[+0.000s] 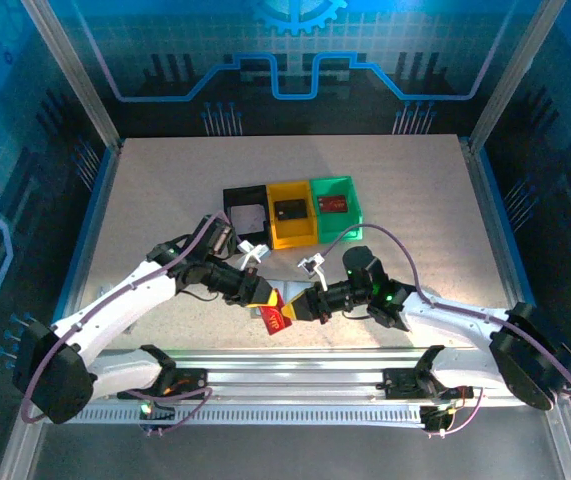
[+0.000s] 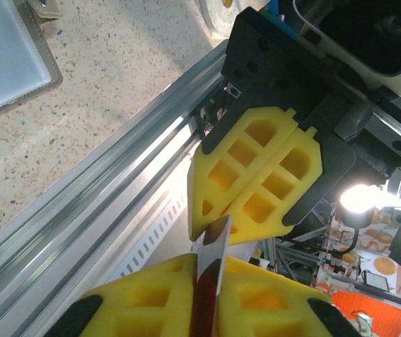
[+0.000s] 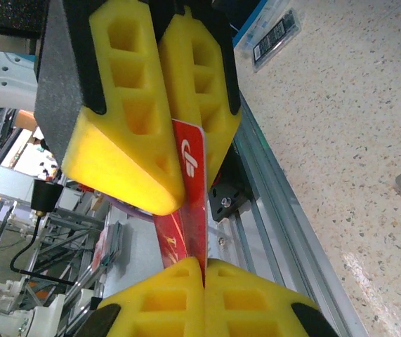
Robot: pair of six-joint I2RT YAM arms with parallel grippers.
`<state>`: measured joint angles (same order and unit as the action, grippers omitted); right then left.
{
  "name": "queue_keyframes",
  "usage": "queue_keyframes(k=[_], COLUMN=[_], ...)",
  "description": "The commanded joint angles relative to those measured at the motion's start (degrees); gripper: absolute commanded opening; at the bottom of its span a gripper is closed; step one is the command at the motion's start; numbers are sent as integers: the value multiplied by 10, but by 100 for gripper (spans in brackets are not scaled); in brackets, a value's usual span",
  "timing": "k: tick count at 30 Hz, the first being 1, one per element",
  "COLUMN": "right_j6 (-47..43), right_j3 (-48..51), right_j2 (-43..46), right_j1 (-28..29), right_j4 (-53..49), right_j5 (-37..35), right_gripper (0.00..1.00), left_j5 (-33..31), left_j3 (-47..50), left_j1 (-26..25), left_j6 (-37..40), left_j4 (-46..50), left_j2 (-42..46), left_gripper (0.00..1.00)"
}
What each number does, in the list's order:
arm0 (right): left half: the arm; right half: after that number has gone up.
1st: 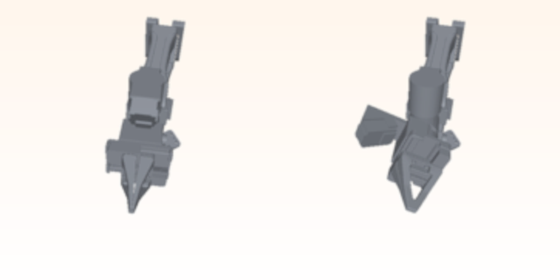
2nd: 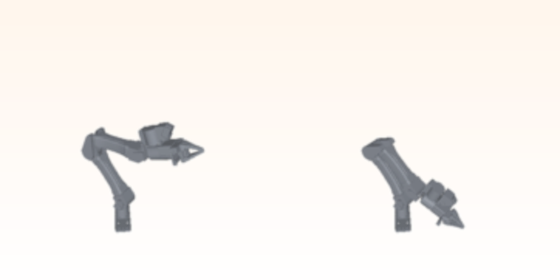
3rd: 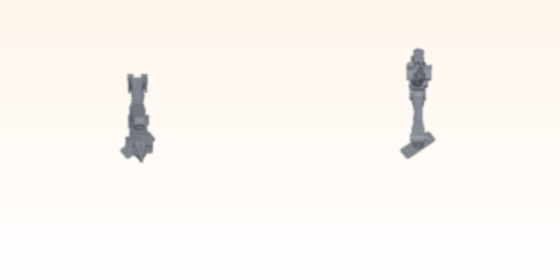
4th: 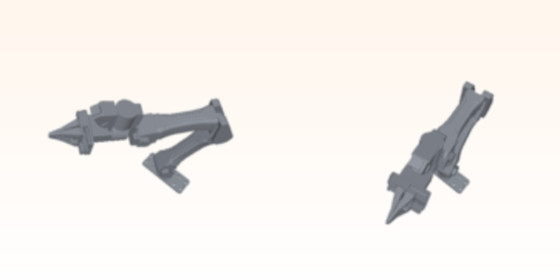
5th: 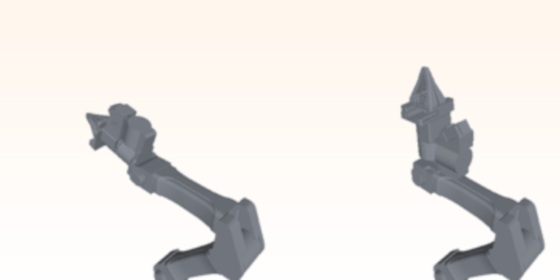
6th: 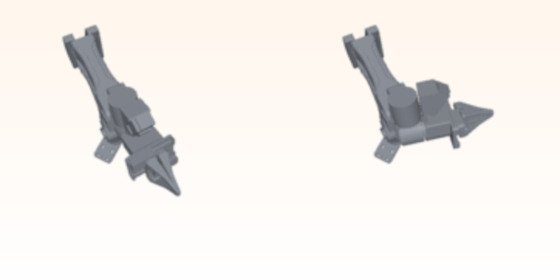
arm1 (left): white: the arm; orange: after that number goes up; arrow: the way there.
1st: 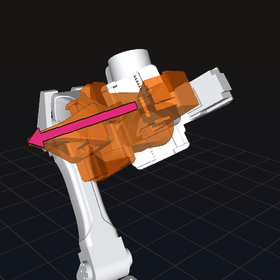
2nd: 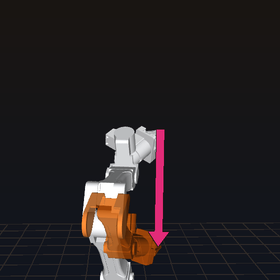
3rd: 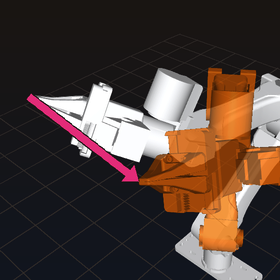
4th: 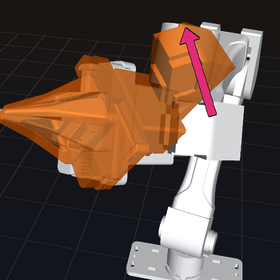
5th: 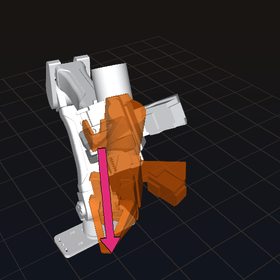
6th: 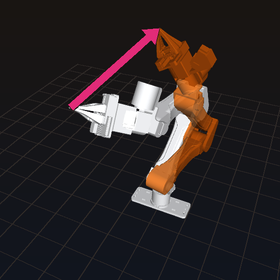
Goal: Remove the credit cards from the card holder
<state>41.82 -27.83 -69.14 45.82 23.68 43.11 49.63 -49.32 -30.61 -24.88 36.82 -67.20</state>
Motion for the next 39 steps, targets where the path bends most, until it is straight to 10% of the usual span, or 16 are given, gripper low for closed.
queue_keyframes(k=[1, 10, 21, 39], right_j6=[3, 10, 26, 122], right_j3=[8, 20, 61, 118], right_j2=[-9, 24, 154, 188], right_j1=[6, -14, -58, 41], right_j4=[6, 1, -49, 74], right_j5=[0, -26, -115, -301], right_gripper=[0, 10, 53, 63], left_j5=[13, -14, -96, -233], left_j3=[4, 3, 15, 165], left_j1=[-5, -4, -3, -5], left_j6=[7, -3, -104, -356], left_j4=[-12, -5, -45, -284], left_j2=[16, 29, 89, 210], left_gripper=[10, 0, 0, 0])
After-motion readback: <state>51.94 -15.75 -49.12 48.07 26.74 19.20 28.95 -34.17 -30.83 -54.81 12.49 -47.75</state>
